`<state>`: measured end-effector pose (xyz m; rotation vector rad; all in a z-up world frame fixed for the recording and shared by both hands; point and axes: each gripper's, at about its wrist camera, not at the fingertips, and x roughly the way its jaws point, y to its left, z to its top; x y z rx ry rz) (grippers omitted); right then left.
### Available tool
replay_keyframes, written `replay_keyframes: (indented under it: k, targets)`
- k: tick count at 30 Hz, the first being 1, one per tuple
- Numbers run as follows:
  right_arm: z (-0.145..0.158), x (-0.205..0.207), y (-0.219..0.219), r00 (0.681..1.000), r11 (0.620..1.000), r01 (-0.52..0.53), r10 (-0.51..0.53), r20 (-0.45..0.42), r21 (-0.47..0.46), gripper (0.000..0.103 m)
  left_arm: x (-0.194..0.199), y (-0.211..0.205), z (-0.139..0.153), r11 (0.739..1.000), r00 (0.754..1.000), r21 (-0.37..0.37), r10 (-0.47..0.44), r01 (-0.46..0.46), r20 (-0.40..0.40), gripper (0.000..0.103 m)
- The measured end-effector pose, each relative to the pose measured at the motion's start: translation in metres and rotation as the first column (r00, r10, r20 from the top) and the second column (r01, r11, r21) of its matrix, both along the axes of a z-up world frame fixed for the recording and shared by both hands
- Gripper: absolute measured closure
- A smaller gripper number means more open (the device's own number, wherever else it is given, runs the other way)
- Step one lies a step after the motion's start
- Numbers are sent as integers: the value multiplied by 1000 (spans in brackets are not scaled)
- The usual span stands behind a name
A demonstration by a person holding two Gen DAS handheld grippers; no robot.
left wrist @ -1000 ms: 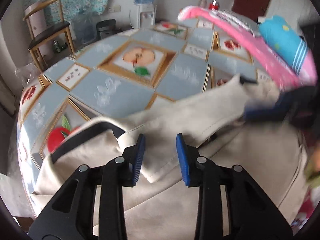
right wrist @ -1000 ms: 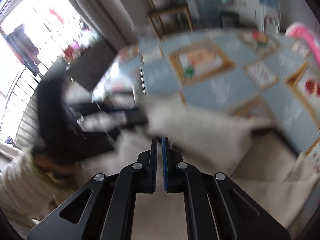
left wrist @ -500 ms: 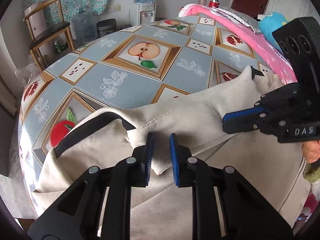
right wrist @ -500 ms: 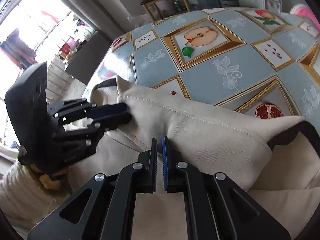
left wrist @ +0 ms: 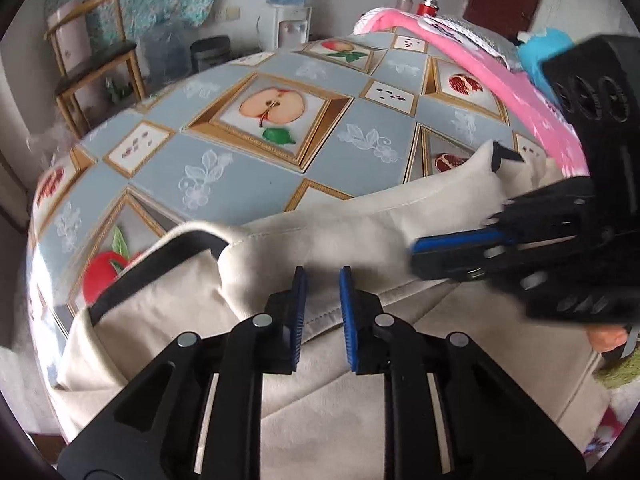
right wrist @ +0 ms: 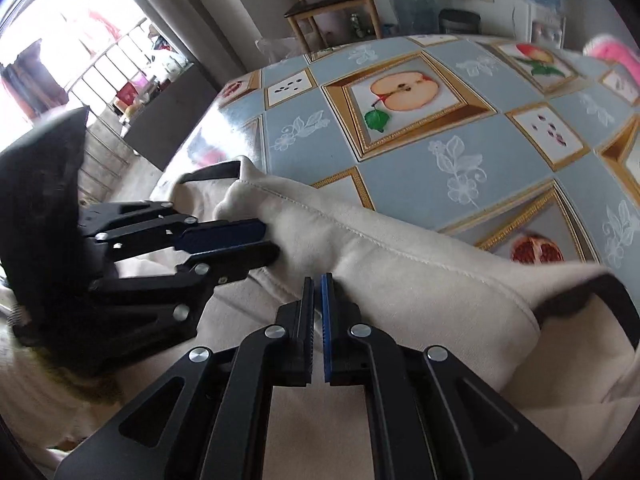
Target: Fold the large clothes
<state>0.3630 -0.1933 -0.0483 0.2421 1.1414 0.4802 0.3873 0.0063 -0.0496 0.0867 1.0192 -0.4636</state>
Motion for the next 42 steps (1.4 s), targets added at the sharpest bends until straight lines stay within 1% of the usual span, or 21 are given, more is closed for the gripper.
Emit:
replay_keyframes:
  k: [1, 3, 5, 8, 11, 12, 14, 16, 18, 21, 25, 27, 28, 30, 32, 33, 36, 38, 39, 41, 42]
  targets:
    - [8, -3, -14, 999, 999, 43, -43, 1, 28, 93, -1, 3, -1, 1000, 1000, -11, 4, -4, -7, 86]
    - [22, -11, -49, 989, 986, 149, -150, 9, 79, 70, -4, 8, -2, 999, 1000, -33, 7, -7, -5, 86]
    - [23, -14, -73, 977, 971, 211, -209, -29, 114, 65, -5, 11, -4, 998, 1000, -55, 13, -13, -2, 86]
    - [-2, -11, -90, 953, 957, 273, -255, -163, 99, 65, -5, 13, -5, 997, 1000, -72, 17, -17, 2, 86]
    - [-19, -7, -83, 952, 962, 257, -236, -194, 91, 68, -6, 15, -6, 996, 1000, -87, 23, -23, 5, 86]
    - [-21, -6, -80, 956, 967, 243, -225, -188, 79, 84, -6, 15, -6, 996, 1000, -90, 25, -24, 5, 86]
    - [-19, -3, -72, 962, 973, 229, -224, -156, 10, 90, -6, 14, -6, 996, 1000, -92, 23, -22, 7, 86]
    - [-8, 3, -64, 968, 969, 228, -236, -89, -93, 94, -7, 15, -6, 995, 1000, -102, 14, -14, 5, 86]
    - [0, 7, -49, 980, 961, 193, -200, -16, -197, 94, -7, 13, -6, 995, 1000, -98, 7, -6, 6, 86]
    - [-9, -1, -37, 989, 943, 146, -147, 20, -299, 94, -10, 11, -5, 997, 1000, -78, 0, 2, 17, 86]
    - [-10, -18, -58, 982, 959, 181, -189, -14, -219, 89, -12, 9, -5, 998, 1000, -69, -6, 8, 28, 86]
    - [-6, -23, -64, 973, 954, 220, -229, -20, -204, 74, -11, 10, -5, 997, 1000, -75, -6, 8, 27, 86]
    - [-1, -25, -68, 965, 946, 252, -260, -14, -201, 71, -10, 10, -5, 997, 1000, -78, -6, 8, 26, 86]
    - [18, -31, -78, 940, 915, 341, -340, 42, -214, 68, -10, 12, -5, 996, 1000, -85, -4, 6, 23, 86]
    - [35, -34, -75, 929, 907, 370, -358, 94, -203, 68, -11, 11, -6, 996, 1000, -85, -4, 6, 25, 86]
    - [43, -34, -65, 935, 919, 351, -332, 123, -182, 68, -11, 12, -6, 996, 1000, -84, -4, 7, 25, 86]
    - [44, -29, -25, 962, 952, 246, -217, 163, -183, 69, -11, 12, -6, 996, 1000, -85, -4, 6, 24, 86]
    - [32, -25, 3, 973, 961, 181, -145, 178, -208, 71, -11, 12, -6, 996, 1000, -86, -3, 5, 24, 86]
    - [25, -22, 14, 978, 965, 153, -117, 176, -211, 77, -11, 12, -6, 996, 1000, -89, -2, 4, 23, 86]
    - [0, -13, 30, 986, 956, 120, -84, 143, -267, 77, -11, 15, -5, 995, 1000, -102, 0, 2, 17, 86]
    - [-6, -15, 34, 983, 950, 119, -73, 166, -287, 77, -10, 17, -4, 994, 1000, -113, 3, -2, 8, 86]
